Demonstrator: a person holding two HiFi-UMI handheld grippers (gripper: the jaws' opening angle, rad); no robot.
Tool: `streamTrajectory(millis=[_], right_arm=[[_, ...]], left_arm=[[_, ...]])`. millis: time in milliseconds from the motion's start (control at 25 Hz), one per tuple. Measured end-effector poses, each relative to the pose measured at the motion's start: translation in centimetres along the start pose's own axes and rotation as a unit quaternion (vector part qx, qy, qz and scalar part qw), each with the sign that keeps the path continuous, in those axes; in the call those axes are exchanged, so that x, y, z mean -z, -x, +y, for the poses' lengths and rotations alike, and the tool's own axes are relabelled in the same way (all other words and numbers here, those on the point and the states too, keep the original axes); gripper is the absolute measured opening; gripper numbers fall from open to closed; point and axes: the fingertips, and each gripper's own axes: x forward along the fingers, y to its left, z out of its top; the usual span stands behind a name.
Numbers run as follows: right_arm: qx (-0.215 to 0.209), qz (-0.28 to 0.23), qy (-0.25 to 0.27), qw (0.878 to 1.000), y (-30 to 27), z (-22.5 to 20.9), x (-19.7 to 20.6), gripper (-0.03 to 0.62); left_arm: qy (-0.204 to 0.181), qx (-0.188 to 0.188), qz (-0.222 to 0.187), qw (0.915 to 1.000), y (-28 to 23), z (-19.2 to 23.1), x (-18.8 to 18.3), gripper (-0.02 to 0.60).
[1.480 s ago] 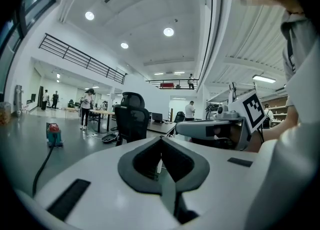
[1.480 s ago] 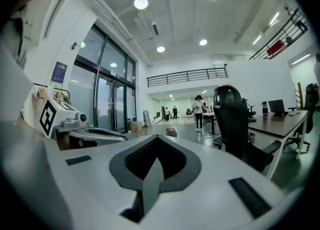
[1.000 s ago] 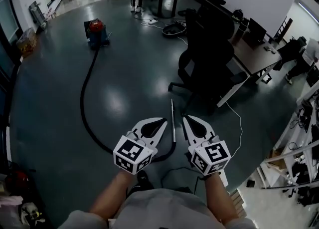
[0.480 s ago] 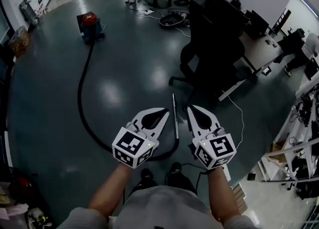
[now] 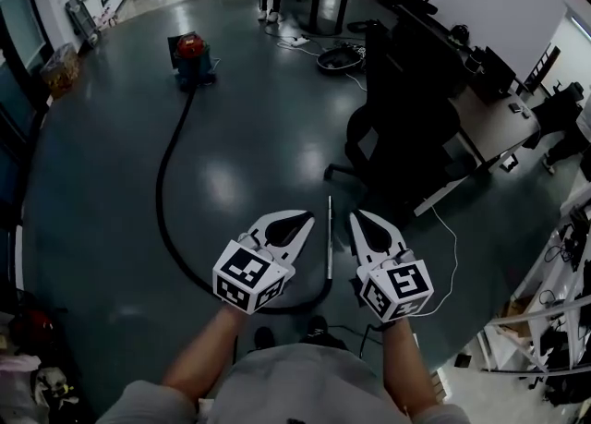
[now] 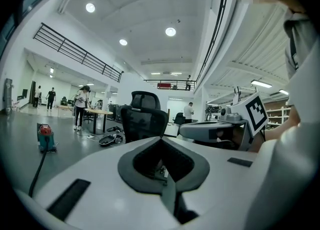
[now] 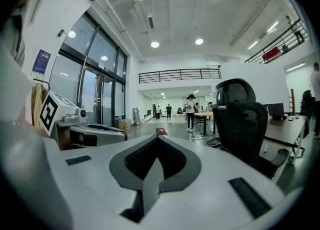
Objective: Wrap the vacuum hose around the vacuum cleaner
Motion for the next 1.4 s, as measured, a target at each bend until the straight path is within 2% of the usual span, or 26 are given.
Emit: streamTrajectory(millis=[640, 920, 1160, 1280, 1400], right_arm=[[-0.026, 0.011, -0.023, 0.999, 0.9, -6.2, 1.9, 0.003], [-0.038, 0.036, -0.032, 0.998, -0.5, -9.0, 5.1, 0.003], [-0.054, 0.080, -0.047, 0.994, -2.0, -10.9, 11.1, 0.003], [-0.053, 0.112, -0.060, 0.990, -3.3, -12.1, 16.0, 0.005], [-0.029, 0.142, -0.070, 0.987, -5.8, -14.5, 22.1, 0.005]], left_arm=[[-0.002, -0.034, 0.030, 0.9990, -5.1, -2.4, 1.0, 0.009], [-0.003, -0.049, 0.066, 0.9966, -7.8, -0.9, 4.2, 0.009], [0.014, -0.056, 0.099, 0.9934, -9.5, -0.2, 8.9, 0.009], [0.028, -0.050, 0.117, 0.9915, -11.0, 0.9, 13.0, 0.009], [0.038, -0.047, 0.138, 0.9886, -13.4, 3.6, 18.4, 0.008]])
